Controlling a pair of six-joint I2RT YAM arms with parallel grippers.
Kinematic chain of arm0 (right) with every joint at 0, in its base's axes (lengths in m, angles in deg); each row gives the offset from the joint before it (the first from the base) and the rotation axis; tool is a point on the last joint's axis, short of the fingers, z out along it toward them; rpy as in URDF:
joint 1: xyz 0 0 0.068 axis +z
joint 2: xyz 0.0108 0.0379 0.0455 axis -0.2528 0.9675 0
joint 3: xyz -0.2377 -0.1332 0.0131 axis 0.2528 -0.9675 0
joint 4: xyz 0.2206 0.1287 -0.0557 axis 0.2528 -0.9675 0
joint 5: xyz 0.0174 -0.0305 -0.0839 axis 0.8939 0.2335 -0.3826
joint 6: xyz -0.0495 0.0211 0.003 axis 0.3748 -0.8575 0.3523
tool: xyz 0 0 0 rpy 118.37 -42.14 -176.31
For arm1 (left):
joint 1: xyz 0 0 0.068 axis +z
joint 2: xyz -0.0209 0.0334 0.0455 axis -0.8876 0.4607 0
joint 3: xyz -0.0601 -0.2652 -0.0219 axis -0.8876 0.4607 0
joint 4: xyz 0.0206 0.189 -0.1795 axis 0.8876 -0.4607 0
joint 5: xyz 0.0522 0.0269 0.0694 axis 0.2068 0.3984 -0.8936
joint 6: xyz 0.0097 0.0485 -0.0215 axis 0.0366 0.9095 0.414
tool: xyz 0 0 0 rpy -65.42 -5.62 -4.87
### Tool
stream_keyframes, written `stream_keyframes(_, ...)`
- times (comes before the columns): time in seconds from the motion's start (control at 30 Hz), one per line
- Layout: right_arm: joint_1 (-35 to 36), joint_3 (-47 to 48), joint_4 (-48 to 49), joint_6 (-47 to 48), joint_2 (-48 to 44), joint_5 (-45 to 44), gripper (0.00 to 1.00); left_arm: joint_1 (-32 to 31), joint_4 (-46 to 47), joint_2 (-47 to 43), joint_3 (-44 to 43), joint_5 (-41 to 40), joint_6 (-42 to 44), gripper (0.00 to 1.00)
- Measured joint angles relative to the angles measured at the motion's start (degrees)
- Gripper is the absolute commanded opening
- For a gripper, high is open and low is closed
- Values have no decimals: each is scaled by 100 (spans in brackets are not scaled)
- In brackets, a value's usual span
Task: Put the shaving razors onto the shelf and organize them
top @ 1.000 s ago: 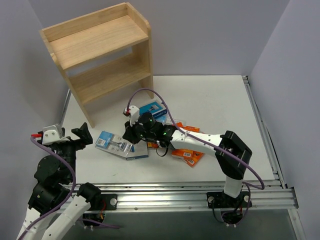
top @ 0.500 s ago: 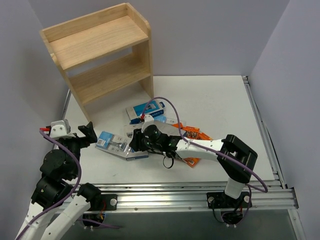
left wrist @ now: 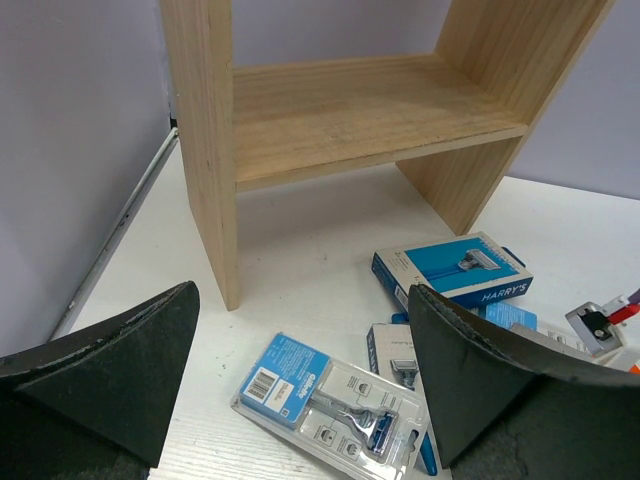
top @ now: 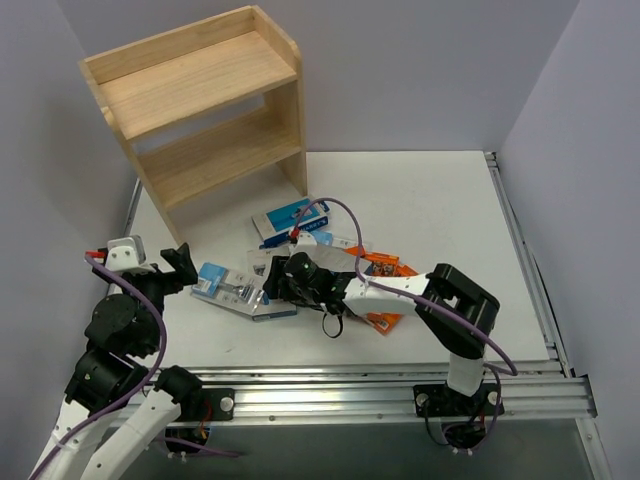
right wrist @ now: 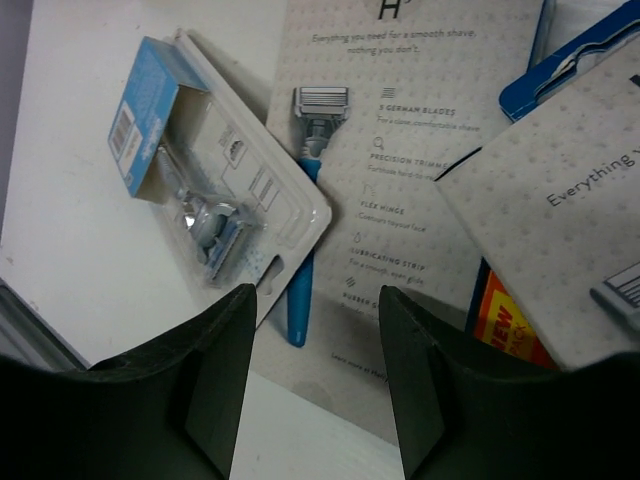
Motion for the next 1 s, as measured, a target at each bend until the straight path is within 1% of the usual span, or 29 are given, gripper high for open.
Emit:
stream_keyframes(0.13, -87, 81, 11, -90, 286, 31, 49, 0, -2, 26, 0, 22, -11, 94)
stream_keyframes(0.67, -184, 564, 254, -286, 765, 273, 48, 0, -9, 28, 0, 85, -28, 94)
stream_keyframes(0.77, -186, 632, 262, -345, 831, 304, 47, 0, -20, 28, 0, 83, -31, 94)
stream_keyframes(1.0, -186, 837, 258, -433, 1029, 319, 40, 0, -55, 28, -2, 76, -59, 94)
